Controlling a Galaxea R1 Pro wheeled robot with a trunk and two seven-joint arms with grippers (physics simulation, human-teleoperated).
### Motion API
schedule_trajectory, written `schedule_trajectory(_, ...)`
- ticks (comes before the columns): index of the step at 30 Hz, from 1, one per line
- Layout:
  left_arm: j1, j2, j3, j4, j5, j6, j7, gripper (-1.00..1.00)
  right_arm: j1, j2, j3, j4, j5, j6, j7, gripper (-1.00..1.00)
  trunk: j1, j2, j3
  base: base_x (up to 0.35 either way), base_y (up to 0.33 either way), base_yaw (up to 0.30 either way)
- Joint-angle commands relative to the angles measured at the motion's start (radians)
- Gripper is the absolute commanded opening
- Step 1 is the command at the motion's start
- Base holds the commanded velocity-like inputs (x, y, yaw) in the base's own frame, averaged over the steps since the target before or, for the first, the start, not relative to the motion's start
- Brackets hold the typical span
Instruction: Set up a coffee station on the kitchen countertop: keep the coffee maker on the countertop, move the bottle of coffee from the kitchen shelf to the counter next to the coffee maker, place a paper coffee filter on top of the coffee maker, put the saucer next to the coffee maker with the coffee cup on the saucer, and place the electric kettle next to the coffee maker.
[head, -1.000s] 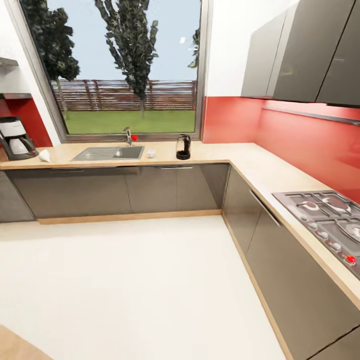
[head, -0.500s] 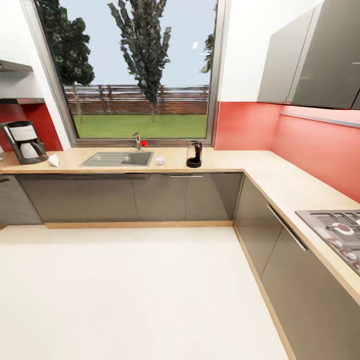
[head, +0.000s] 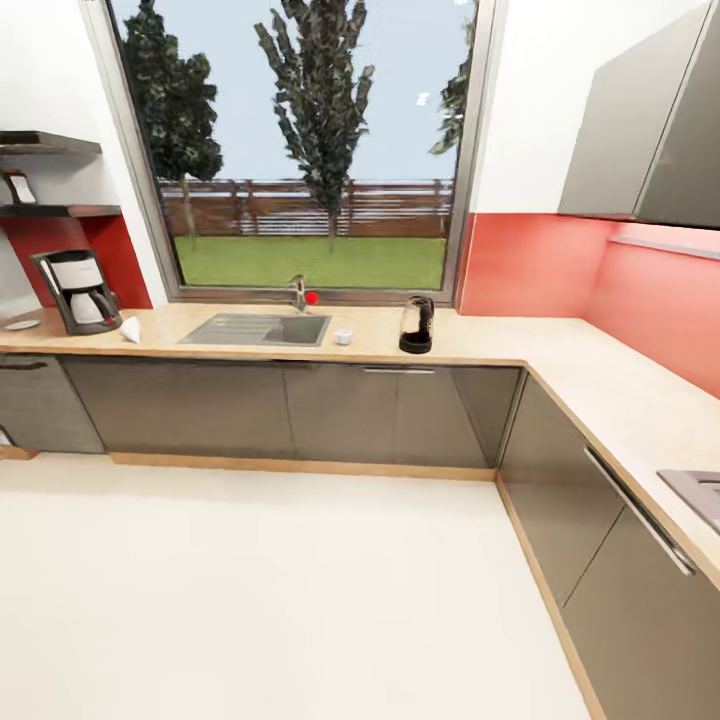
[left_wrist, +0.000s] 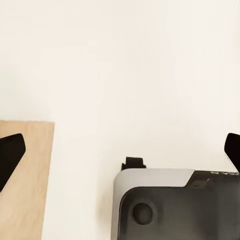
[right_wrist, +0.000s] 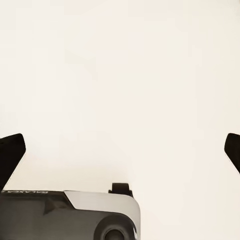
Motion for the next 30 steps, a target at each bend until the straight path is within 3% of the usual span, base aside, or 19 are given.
schedule_trajectory(1, -0.001, 0.0, 0.002, 0.001, 0.003, -0.004, 0.0, 1.0, 0.0, 0.0, 0.001, -0.001, 0.001, -0.002, 0.0, 1.0, 0.001, -0.001, 0.0, 0.34, 0.0, 0.154)
schedule_trajectory(30, -0.001, 0.0, 0.001, 0.002, 0.002, -0.008, -0.001, 1.0, 0.0, 0.0, 0.001, -0.001, 0.001, -0.002, 0.0, 1.0, 0.001, -0.001, 0.036, 0.339, 0.0, 0.177)
